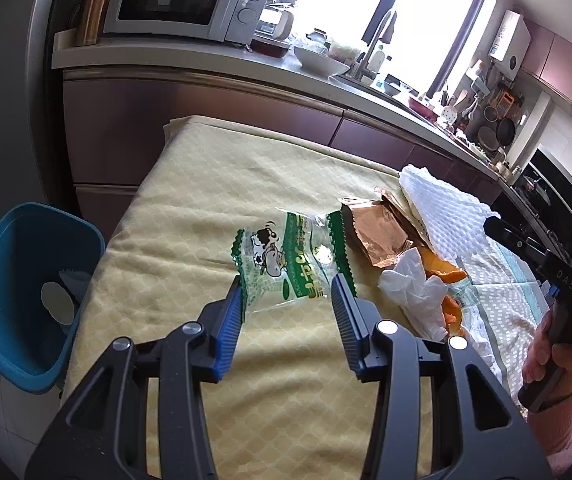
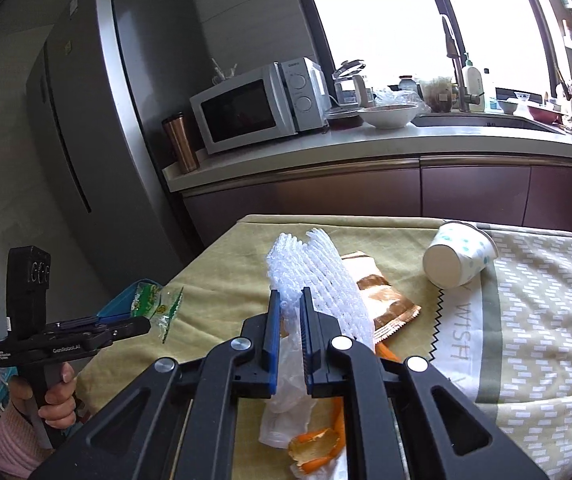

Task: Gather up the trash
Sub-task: 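Carry the snack wrapper and foam net over the teal trash bin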

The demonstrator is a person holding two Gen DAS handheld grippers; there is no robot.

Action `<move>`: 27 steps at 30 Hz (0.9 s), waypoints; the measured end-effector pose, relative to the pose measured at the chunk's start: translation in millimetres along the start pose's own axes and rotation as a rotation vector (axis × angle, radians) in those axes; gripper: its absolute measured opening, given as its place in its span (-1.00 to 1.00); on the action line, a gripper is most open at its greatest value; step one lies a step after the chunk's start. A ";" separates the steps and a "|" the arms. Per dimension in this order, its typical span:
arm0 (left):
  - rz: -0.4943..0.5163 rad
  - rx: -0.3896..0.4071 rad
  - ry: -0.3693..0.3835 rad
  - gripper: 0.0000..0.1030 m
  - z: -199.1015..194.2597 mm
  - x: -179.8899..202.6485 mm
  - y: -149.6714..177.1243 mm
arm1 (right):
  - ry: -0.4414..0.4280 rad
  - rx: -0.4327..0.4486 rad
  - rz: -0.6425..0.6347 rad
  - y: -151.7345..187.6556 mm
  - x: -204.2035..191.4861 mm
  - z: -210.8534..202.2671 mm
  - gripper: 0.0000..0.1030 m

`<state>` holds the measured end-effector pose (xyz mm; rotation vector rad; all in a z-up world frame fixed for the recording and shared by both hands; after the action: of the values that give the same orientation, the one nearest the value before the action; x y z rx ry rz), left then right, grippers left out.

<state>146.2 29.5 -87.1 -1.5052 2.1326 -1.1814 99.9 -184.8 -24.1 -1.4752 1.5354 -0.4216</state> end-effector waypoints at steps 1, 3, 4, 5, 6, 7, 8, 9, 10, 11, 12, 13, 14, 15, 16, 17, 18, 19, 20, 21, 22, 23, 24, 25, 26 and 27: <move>-0.001 0.004 -0.003 -0.16 -2.5 -1.0 0.7 | -0.015 -0.003 -0.006 0.9 -5.8 -0.5 -0.84; -0.004 0.010 -0.007 -0.16 -7.2 -3.8 1.4 | -0.050 -0.007 -0.014 3.0 -18.2 -0.6 -0.84; -0.006 0.012 -0.009 -0.16 -9.7 -5.7 2.1 | -0.066 -0.009 -0.018 3.9 -24.4 -0.3 -0.84; -0.009 0.015 -0.012 -0.16 -11.9 -8.2 2.7 | -0.082 -0.012 -0.023 5.1 -31.0 0.4 -0.84; -0.012 0.017 -0.015 -0.16 -14.5 -10.4 3.5 | -0.100 -0.018 -0.030 6.6 -37.9 1.8 -0.84; -0.015 0.020 -0.019 -0.16 -17.0 -12.5 3.9 | -0.115 -0.024 -0.038 7.9 -44.3 3.3 -0.84; -0.017 0.024 -0.025 -0.16 -20.3 -15.1 4.6 | -0.129 -0.030 -0.045 9.6 -50.9 5.5 -0.84; -0.019 0.029 -0.030 -0.16 -23.3 -17.3 4.9 | -0.141 -0.037 -0.052 11.0 -56.9 7.7 -0.84; -0.023 0.034 -0.035 -0.16 -27.1 -20.1 5.0 | -0.154 -0.042 -0.059 12.3 -63.5 10.0 -0.84; -0.027 0.041 -0.040 -0.16 -31.3 -23.5 5.3 | -0.168 -0.047 -0.065 13.3 -70.1 12.4 -0.84; -0.031 0.047 -0.045 -0.16 -35.3 -26.1 5.5 | -0.183 -0.053 -0.069 13.8 -76.1 14.7 -0.84; -0.037 0.053 -0.053 -0.16 -39.5 -29.9 5.7 | -0.196 -0.059 -0.074 14.5 -82.3 17.5 -0.84; -0.042 0.059 -0.061 -0.16 -43.3 -33.7 5.8 | -0.207 -0.064 -0.080 15.2 -87.9 19.9 -0.84; -0.048 0.065 -0.068 -0.16 -47.4 -38.5 6.2 | -0.220 -0.071 -0.086 16.1 -94.2 23.1 -0.84; -0.055 0.070 -0.077 -0.16 -51.2 -43.4 6.7 | -0.232 -0.077 -0.091 16.7 -99.8 25.7 -0.84; -0.062 0.074 -0.089 -0.16 -54.6 -49.1 7.4 | -0.243 -0.081 -0.099 17.3 -106.0 29.0 -0.84; -0.070 0.078 -0.099 -0.16 -58.1 -54.6 8.0 | -0.252 -0.087 -0.109 18.0 -112.5 32.8 -0.84; -0.079 0.081 -0.107 -0.16 -60.5 -59.4 9.3 | -0.263 -0.094 -0.116 19.2 -117.4 35.9 -0.84; -0.088 0.083 -0.119 -0.16 -63.6 -65.3 10.6 | -0.273 -0.099 -0.125 19.6 -123.6 39.1 -0.84; -0.099 0.085 -0.132 -0.16 -66.7 -71.7 12.0 | -0.282 -0.103 -0.137 20.0 -129.3 42.3 -0.84; -0.108 0.088 -0.141 -0.16 -69.7 -77.7 13.4 | -0.293 -0.111 -0.145 20.3 -135.2 46.1 -0.84; -0.119 0.089 -0.152 -0.16 -72.5 -84.3 15.2 | -0.305 -0.119 -0.151 20.7 -141.8 50.6 -0.84; -0.129 0.090 -0.162 -0.16 -74.8 -90.0 16.8 | -0.316 -0.127 -0.158 21.1 -147.7 55.0 -0.84; -0.139 0.091 -0.173 -0.16 -77.1 -96.1 18.6 | -0.328 -0.139 -0.165 22.0 -153.4 59.0 -0.84; -0.146 0.091 -0.183 -0.16 -79.0 -101.2 20.0 | -0.340 -0.151 -0.173 22.8 -160.3 64.0 -0.84; -0.155 0.091 -0.193 -0.16 -81.0 -107.2 21.6 | -0.351 -0.160 -0.182 23.3 -167.1 68.0 -0.84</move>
<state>126.2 163.6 -76.1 -1.6934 1.8427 -1.1156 113.5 -3.8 -13.5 -1.7180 1.1827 -0.1341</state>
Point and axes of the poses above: each gripper's, at about its wrist camera, not at the fingertips, and z roughly the way its jaws point, x to its right, y to its underside, the point moved 7 cm from there along z, roughly the way its jaws point, and after that the axes turned 9 degrees about z, right-handed, at the moved point
